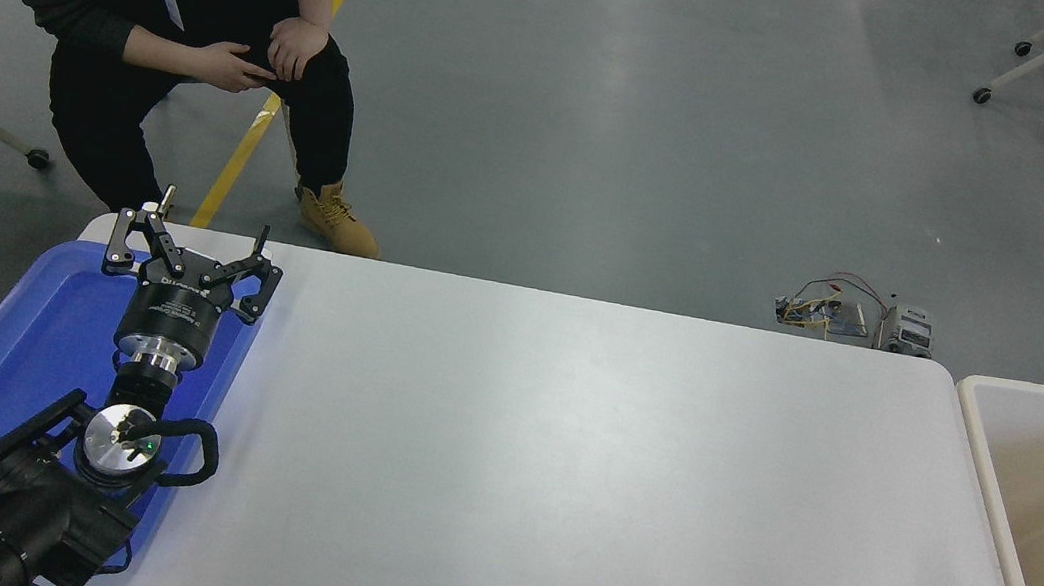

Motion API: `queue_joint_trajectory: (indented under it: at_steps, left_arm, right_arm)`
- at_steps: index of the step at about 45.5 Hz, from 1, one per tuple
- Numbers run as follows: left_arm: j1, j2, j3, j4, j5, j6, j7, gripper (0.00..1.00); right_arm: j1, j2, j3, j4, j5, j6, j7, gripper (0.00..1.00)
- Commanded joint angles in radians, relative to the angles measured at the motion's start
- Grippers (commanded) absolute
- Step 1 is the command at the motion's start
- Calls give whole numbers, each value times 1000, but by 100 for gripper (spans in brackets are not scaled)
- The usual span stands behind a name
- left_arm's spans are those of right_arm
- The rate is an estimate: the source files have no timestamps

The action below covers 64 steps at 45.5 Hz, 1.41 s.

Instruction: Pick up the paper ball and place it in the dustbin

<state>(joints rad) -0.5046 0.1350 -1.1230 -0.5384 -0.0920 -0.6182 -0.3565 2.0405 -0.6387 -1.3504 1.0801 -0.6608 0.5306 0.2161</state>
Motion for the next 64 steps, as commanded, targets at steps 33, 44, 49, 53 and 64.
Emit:
queue_joint_trajectory:
  at_steps: [33,44,49,53,64]
  left_arm:
    - [0,0,-1,0,0,0,-1,100]
    - [0,0,0,0,0,0,-1,100]
    - [0,0,0,0,0,0,-1,100]
    - [0,0,-1,0,0,0,-1,100]
    - [0,0,-1,0,0,0,-1,100]
  right_arm:
    - [-1085,1,384,-896,115,-349,-18,0]
    - [-1269,44,471,-1003,230,-451,-57,0]
    - [-1306,45,530,-1003,230,-500,-80,0]
    - [-1344,57,566,-1005,230,-523,-90,0]
    - [-1387,83,597,-1007,231,-541,-93,0]
